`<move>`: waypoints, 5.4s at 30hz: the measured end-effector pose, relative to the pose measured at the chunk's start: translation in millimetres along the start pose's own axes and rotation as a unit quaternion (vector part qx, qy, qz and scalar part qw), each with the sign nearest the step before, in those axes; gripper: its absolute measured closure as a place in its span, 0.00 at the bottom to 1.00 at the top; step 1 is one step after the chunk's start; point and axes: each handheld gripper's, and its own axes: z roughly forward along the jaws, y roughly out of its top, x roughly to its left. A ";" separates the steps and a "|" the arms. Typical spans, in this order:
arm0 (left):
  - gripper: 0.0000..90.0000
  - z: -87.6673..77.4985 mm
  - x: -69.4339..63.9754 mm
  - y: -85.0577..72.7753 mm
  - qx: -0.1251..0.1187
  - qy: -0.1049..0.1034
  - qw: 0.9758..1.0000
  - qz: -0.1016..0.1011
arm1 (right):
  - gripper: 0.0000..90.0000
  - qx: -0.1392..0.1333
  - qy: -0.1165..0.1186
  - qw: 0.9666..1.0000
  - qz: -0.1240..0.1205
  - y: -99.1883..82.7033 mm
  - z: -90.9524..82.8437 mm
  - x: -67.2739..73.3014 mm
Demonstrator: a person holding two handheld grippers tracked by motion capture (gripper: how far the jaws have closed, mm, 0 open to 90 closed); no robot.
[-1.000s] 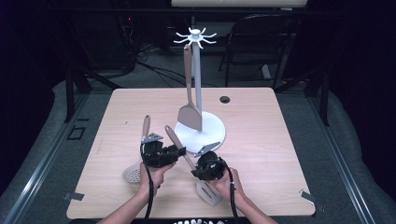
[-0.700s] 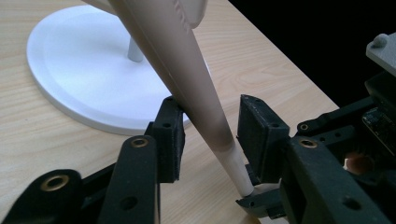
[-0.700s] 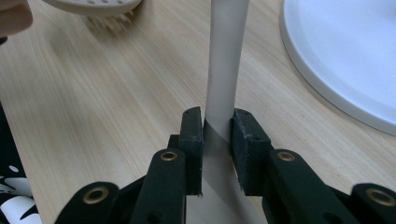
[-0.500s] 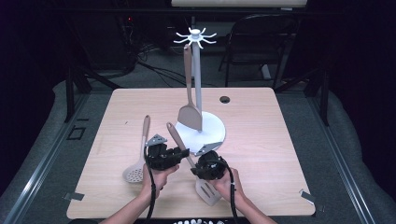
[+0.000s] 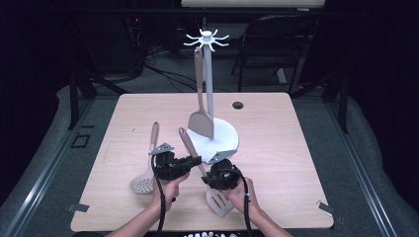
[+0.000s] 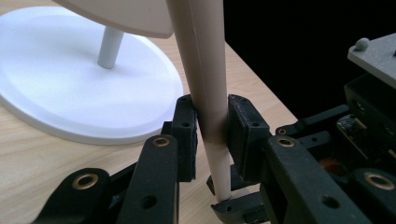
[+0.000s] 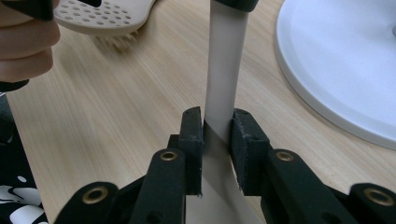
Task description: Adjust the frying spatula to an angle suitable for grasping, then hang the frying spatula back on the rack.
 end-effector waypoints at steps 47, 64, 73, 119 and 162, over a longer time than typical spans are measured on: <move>0.86 -0.6 -35.6 47.1 0.016 -0.053 0.989 0.138 | 0.06 0.018 -0.075 0.996 0.034 -37.2 -83.0 -61.0; 0.86 6.6 -45.9 76.7 0.021 -0.050 0.983 0.175 | 0.01 0.034 -0.094 0.994 0.037 -41.8 -87.4 -71.0; 0.86 7.8 -49.2 90.0 0.023 -0.050 0.980 0.190 | 0.02 0.035 -0.090 0.994 0.047 -43.5 -84.8 -75.2; 0.86 22.6 -65.4 158.5 0.020 -0.053 0.973 0.224 | 0.02 0.049 -0.090 0.994 0.039 -44.2 -82.7 -75.1; 0.86 19.8 -63.9 215.8 0.000 -0.036 0.975 0.219 | 0.02 0.054 -0.088 0.994 0.026 -44.0 -80.5 -74.5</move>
